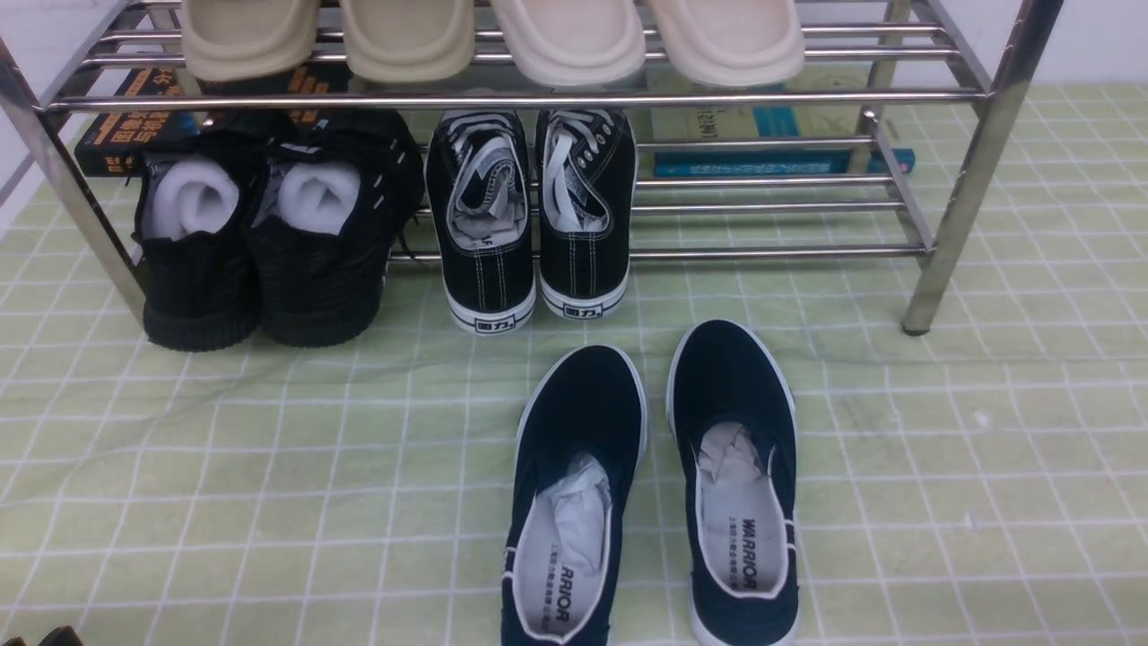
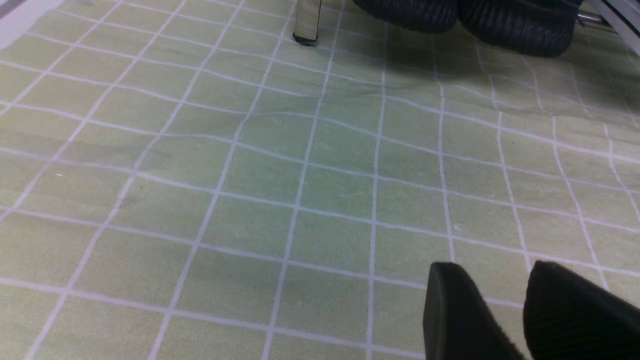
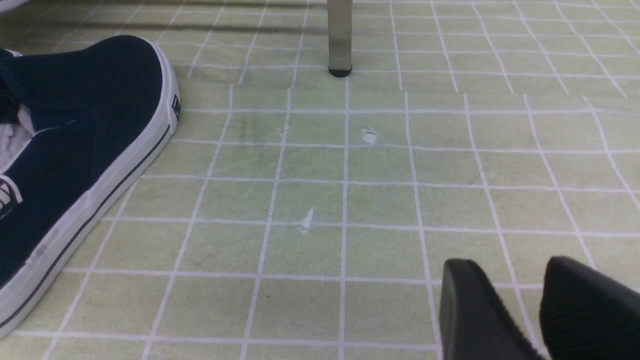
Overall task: Take the shoes off the shelf with your hand from the green coffee tablecloth.
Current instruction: 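Grasp the leftmost shoe on the bottom shelf of the shoe rack with the left gripper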
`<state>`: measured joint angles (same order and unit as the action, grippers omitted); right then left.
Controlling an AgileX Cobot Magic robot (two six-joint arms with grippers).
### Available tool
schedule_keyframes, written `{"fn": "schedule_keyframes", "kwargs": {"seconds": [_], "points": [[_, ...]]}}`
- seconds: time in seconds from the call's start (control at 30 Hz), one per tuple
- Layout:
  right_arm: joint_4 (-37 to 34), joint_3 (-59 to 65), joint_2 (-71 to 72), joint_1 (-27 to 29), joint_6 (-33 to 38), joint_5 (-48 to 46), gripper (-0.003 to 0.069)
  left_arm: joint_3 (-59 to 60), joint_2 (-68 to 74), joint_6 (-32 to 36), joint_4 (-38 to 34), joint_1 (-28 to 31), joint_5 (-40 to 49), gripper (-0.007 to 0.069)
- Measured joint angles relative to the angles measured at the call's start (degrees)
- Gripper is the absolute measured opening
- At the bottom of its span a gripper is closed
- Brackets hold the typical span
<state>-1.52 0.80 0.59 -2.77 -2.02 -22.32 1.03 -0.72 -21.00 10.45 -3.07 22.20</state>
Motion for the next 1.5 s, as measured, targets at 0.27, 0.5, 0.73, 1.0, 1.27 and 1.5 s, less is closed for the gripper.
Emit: {"fn": "schedule_keyframes", "kwargs": {"seconds": [0.27, 0.5, 0.73, 1.0, 1.27, 1.5], "points": [[0.00, 0.00, 0.00, 0.00, 0.00, 0.00, 0.0237, 0.00, 0.00, -0.09, -0.10, 0.00, 0.00, 0.0242], [0.00, 0.00, 0.00, 0.00, 0.00, 0.00, 0.0237, -0.06, 0.00, -13.13, -14.83, 0.00, -0.10, 0.0242], [0.00, 0.00, 0.00, 0.00, 0.00, 0.00, 0.0237, 0.11, 0.00, -30.49, -31.21, 0.00, 0.07, 0.0242], [0.00, 0.00, 0.00, 0.00, 0.00, 0.00, 0.0237, 0.19, 0.00, -32.93, -33.72, 0.00, -1.75, 0.0242], [0.00, 0.00, 0.00, 0.00, 0.00, 0.00, 0.0237, -21.15, 6.83, -20.52, -28.35, 0.00, 0.10, 0.0134], [0.00, 0.00, 0.00, 0.00, 0.00, 0.00, 0.0237, -41.25, 38.72, -12.29, -9.70, 0.00, 25.19, 0.0006]]}}
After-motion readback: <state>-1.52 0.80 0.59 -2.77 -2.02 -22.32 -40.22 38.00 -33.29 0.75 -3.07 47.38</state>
